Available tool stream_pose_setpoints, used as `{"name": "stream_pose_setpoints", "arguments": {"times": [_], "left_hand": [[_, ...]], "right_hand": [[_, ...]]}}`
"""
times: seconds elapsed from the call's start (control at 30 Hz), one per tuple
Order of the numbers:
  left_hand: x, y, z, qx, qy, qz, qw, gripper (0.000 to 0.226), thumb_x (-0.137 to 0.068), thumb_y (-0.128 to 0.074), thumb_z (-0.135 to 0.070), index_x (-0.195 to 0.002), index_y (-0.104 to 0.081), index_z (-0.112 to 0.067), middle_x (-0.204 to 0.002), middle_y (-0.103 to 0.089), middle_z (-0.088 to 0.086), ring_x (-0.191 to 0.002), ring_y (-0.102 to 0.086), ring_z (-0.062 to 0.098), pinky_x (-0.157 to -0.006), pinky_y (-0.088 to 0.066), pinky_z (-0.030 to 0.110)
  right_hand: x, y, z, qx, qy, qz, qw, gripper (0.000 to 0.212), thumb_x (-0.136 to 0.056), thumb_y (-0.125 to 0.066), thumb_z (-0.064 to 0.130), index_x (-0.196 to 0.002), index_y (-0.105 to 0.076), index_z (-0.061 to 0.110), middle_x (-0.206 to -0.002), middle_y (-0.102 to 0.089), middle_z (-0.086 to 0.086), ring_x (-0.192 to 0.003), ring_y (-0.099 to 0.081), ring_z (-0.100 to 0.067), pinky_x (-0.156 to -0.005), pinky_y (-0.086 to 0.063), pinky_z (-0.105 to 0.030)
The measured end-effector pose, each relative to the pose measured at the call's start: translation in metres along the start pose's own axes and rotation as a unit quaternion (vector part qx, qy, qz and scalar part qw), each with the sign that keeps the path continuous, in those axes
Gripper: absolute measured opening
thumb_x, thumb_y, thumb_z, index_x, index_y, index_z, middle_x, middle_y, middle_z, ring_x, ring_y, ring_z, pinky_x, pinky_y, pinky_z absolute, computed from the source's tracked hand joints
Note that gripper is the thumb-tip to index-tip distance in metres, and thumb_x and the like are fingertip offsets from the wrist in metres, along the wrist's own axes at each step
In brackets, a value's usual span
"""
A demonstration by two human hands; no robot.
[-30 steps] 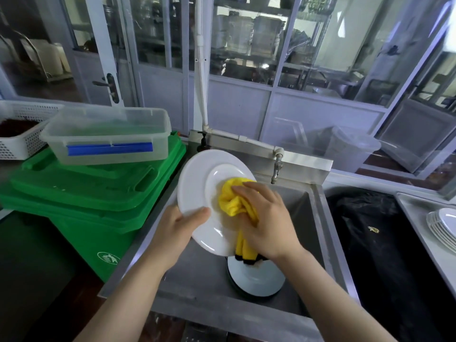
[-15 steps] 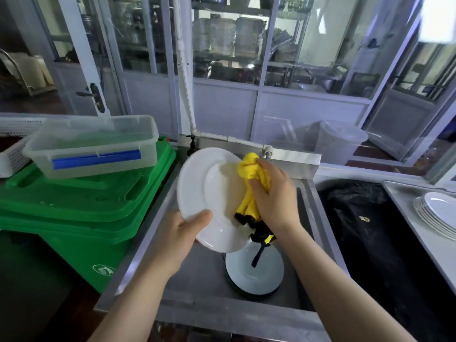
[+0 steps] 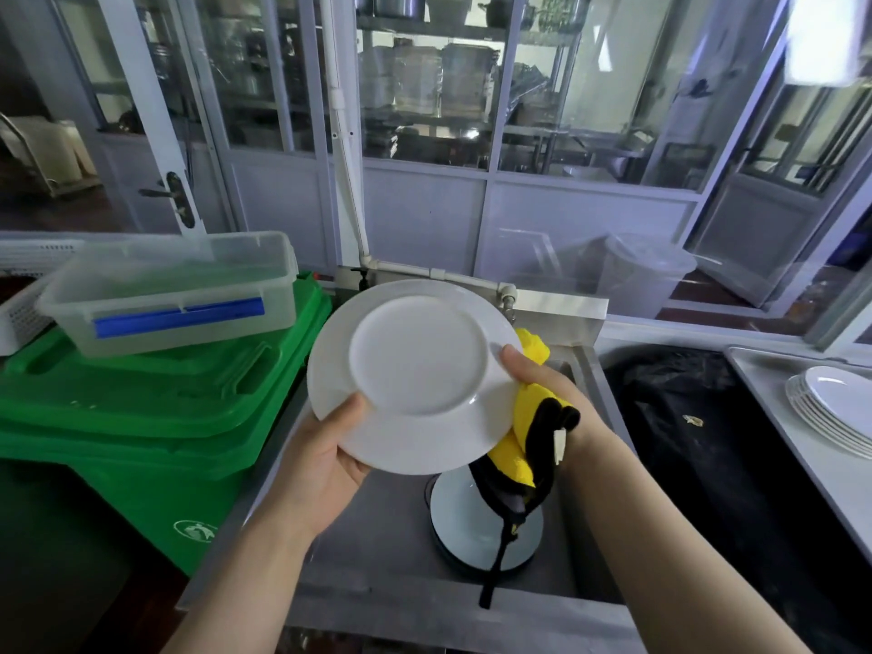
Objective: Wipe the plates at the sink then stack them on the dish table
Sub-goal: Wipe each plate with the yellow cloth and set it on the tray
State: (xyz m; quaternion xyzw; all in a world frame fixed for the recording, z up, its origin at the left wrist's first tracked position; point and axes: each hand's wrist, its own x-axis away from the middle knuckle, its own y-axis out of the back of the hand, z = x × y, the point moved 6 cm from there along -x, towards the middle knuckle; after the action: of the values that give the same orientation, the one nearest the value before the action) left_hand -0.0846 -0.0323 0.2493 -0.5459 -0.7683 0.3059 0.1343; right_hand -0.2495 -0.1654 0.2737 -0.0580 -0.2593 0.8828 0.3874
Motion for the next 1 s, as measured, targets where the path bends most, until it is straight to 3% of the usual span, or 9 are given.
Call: {"name": "stream_pose_setpoints", "arguments": {"times": [0.13, 0.23, 0.4, 0.5, 0.6, 0.73, 0.8, 0.93, 1.0], "left_hand": [[-0.005, 0.013, 0.020, 0.028, 0.059, 0.009, 0.998, 0.050, -0.086, -0.066, -0.026, -0.134, -0.055, -0.024, -0.128, -0.064, 0.008, -0.114, -0.063, 0.024, -0.076, -0.058, 0.034], [-0.007, 0.026, 0.033, -0.007, 0.101, 0.024, 0.995, 0.048, -0.086, -0.068, -0.032, -0.131, -0.057, -0.023, -0.131, -0.061, 0.011, -0.119, -0.059, 0.029, -0.086, -0.056, 0.040], [-0.028, 0.045, 0.013, -0.078, 0.091, -0.066, 0.991, 0.041, -0.083, -0.050, -0.042, -0.119, -0.062, -0.024, -0.104, -0.073, 0.001, -0.093, -0.066, 0.020, -0.079, -0.052, 0.038], [-0.048, 0.033, -0.020, -0.204, 0.061, -0.014, 0.977, 0.037, -0.087, -0.053, -0.034, -0.119, -0.061, -0.016, -0.101, -0.072, 0.004, -0.089, -0.067, 0.019, -0.075, -0.055, 0.032], [-0.059, 0.023, -0.039, -0.340, 0.099, 0.040, 0.934, 0.037, -0.076, -0.069, -0.029, -0.111, -0.061, -0.018, -0.101, -0.072, 0.004, -0.091, -0.070, 0.020, -0.071, -0.057, 0.028], [-0.057, 0.006, -0.043, -0.401, 0.178, 0.131, 0.889, 0.070, -0.048, -0.090, -0.046, -0.104, -0.065, -0.013, -0.097, -0.075, 0.006, -0.091, -0.071, 0.021, -0.068, -0.057, 0.026], [-0.056, -0.003, -0.040, -0.354, 0.179, 0.132, 0.909, 0.075, -0.039, -0.093, -0.049, -0.099, -0.068, -0.013, -0.092, -0.075, 0.008, -0.084, -0.072, 0.022, -0.065, -0.057, 0.027], [-0.054, -0.009, -0.033, -0.255, 0.129, 0.048, 0.957, 0.029, -0.072, -0.072, -0.025, -0.096, -0.065, -0.010, -0.071, -0.074, 0.005, -0.061, -0.070, 0.020, -0.052, -0.055, 0.027], [-0.052, -0.010, -0.029, -0.243, 0.109, 0.034, 0.963, 0.021, -0.073, -0.070, -0.019, -0.092, -0.066, -0.011, -0.070, -0.073, 0.006, -0.061, -0.070, 0.022, -0.053, -0.056, 0.030]], "right_hand": [[0.002, -0.001, 0.016, 0.014, 0.025, -0.008, 1.000, 0.029, -0.081, -0.070, 0.026, -0.109, -0.071, 0.018, -0.107, -0.069, -0.014, -0.099, -0.066, -0.036, -0.084, -0.052, -0.047], [0.010, -0.007, 0.032, 0.067, 0.047, -0.016, 0.997, 0.041, -0.075, -0.073, 0.020, -0.114, -0.066, 0.007, -0.106, -0.069, -0.020, -0.092, -0.068, -0.037, -0.073, -0.056, -0.043], [0.016, -0.023, 0.043, 0.150, 0.054, 0.040, 0.986, 0.039, -0.074, -0.072, 0.008, -0.111, -0.065, 0.000, -0.101, -0.071, -0.020, -0.085, -0.070, -0.033, -0.067, -0.057, -0.037], [0.014, -0.022, 0.035, 0.153, 0.036, 0.070, 0.985, 0.025, -0.075, -0.070, 0.003, -0.100, -0.072, 0.006, -0.098, -0.072, -0.019, -0.083, -0.071, -0.033, -0.066, -0.057, -0.037], [0.011, -0.016, 0.030, 0.144, 0.025, 0.074, 0.986, 0.023, -0.075, -0.067, 0.003, -0.097, -0.073, 0.008, -0.094, -0.072, -0.018, -0.080, -0.071, -0.030, -0.064, -0.057, -0.035], [0.010, -0.007, 0.030, 0.139, 0.006, 0.061, 0.988, 0.030, -0.074, -0.072, 0.010, -0.103, -0.072, 0.007, -0.101, -0.071, -0.020, -0.085, -0.071, -0.033, -0.067, -0.056, -0.036], [0.009, -0.004, 0.031, 0.129, 0.005, 0.048, 0.990, 0.034, -0.075, -0.072, 0.010, -0.109, -0.070, 0.007, -0.106, -0.069, -0.022, -0.089, -0.070, -0.035, -0.069, -0.057, -0.038], [0.007, 0.001, 0.038, 0.130, 0.035, -0.014, 0.991, 0.041, -0.074, -0.075, 0.012, -0.113, -0.066, 0.004, -0.109, -0.069, -0.022, -0.094, -0.068, -0.037, -0.079, -0.057, -0.045], [0.007, 0.004, 0.049, 0.157, 0.074, -0.063, 0.983, 0.039, -0.071, -0.077, 0.016, -0.107, -0.069, 0.005, -0.100, -0.072, -0.016, -0.088, -0.070, -0.031, -0.075, -0.058, -0.039]]}}
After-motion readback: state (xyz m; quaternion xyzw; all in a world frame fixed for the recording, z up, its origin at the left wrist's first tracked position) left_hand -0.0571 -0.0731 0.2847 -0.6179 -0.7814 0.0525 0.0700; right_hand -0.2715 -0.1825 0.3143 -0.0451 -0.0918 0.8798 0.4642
